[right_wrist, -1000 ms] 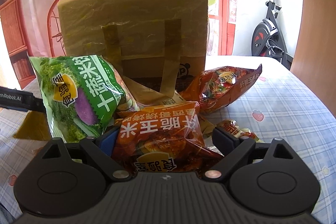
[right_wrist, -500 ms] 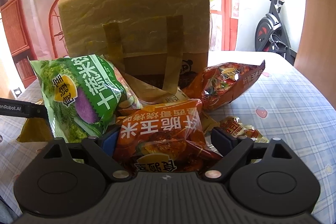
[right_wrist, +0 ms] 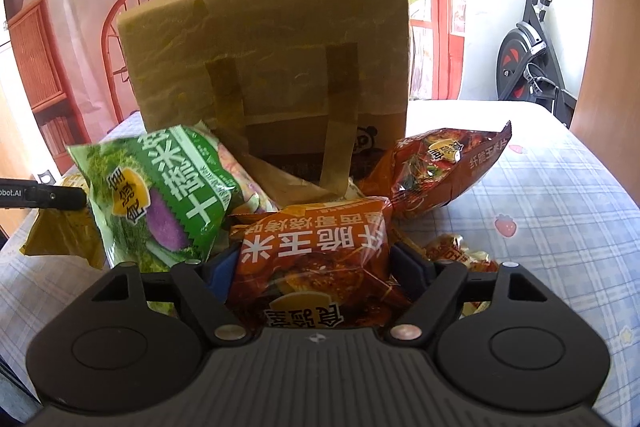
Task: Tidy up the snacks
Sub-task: 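Lift the yellow bag with the left tool while the right tool grasps an orange corn-snack bag, then carry both held bags up and over the box opening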
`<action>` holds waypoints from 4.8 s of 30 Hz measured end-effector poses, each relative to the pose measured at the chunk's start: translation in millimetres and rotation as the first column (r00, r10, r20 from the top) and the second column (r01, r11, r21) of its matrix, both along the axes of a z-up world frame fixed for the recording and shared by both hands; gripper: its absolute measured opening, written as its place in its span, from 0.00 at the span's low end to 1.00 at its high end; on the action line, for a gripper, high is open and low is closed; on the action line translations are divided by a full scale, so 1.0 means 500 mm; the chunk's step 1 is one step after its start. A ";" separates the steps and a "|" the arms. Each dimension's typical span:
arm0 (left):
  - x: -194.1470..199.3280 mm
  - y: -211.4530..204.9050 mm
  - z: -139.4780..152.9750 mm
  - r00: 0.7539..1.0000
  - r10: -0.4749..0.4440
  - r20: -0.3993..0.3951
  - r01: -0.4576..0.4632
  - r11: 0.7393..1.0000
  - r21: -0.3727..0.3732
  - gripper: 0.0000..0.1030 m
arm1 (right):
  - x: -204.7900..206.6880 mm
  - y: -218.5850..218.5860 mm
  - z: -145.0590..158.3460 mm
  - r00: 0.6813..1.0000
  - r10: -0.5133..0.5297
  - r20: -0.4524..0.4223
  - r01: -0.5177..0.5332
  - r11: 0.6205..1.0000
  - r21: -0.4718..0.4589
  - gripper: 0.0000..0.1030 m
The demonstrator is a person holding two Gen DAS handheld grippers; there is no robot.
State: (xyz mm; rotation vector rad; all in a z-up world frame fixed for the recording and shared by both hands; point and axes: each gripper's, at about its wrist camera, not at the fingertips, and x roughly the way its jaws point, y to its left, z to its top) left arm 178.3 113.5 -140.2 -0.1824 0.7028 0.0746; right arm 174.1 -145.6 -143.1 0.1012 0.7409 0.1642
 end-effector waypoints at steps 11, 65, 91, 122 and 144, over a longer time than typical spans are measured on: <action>-0.002 0.019 0.056 0.997 0.048 0.061 -0.050 0.998 0.029 0.60 | -0.004 -0.016 0.024 1.000 0.002 -0.026 -0.001 0.999 0.040 0.77; 0.061 -0.049 0.225 0.950 -0.088 0.300 0.078 0.996 0.047 0.40 | 0.062 -0.038 0.224 0.965 -0.029 0.261 0.022 0.999 0.029 0.76; 0.016 0.128 -0.043 0.994 -0.070 -0.088 0.056 0.987 -0.152 0.89 | 0.063 -0.023 0.170 0.985 0.000 0.175 -0.012 0.998 0.064 0.76; 0.049 0.096 -0.130 0.961 -0.257 -0.106 0.233 0.953 -0.194 0.78 | 0.062 -0.023 0.156 0.990 -0.011 0.139 0.002 0.998 0.064 0.76; 0.069 0.062 0.236 0.936 -0.197 0.292 0.227 0.971 -0.073 0.77 | 0.112 -0.015 0.259 0.952 0.041 0.302 -0.053 0.998 0.032 0.76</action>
